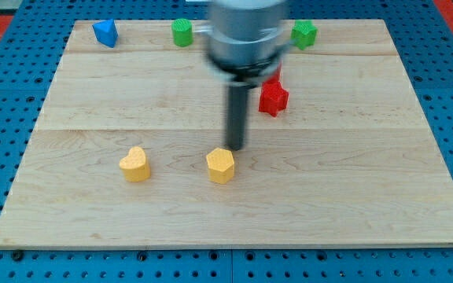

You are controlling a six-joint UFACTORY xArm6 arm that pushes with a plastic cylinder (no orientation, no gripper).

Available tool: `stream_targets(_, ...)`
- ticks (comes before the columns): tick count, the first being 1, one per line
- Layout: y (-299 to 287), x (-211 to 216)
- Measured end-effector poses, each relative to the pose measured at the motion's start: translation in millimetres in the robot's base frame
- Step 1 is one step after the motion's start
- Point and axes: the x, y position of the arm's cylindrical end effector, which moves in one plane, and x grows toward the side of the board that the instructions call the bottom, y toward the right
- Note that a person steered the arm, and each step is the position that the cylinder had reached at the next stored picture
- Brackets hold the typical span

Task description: Push the yellow blocks towards bottom center of the board

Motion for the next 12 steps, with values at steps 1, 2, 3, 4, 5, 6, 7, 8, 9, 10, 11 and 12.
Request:
stream_targets(1,32.5,14.4)
stream_targets(2,53.2,47.2)
stream_targets(3,56.7,-24.3)
stream_targets(4,21.8,-75.2)
stream_targets(5,-4.7,-39.1)
stream_targets(6,-14.2,4.1)
stream_targets(7,-8.3,27.4)
stream_targets(8,-27.4,51.5)
stream_targets(9,-38.7,4.2)
stream_targets(10,-120.1,-31.0)
stream_targets(11,-126.9,25.2)
stream_targets(12,-81.6,25.9)
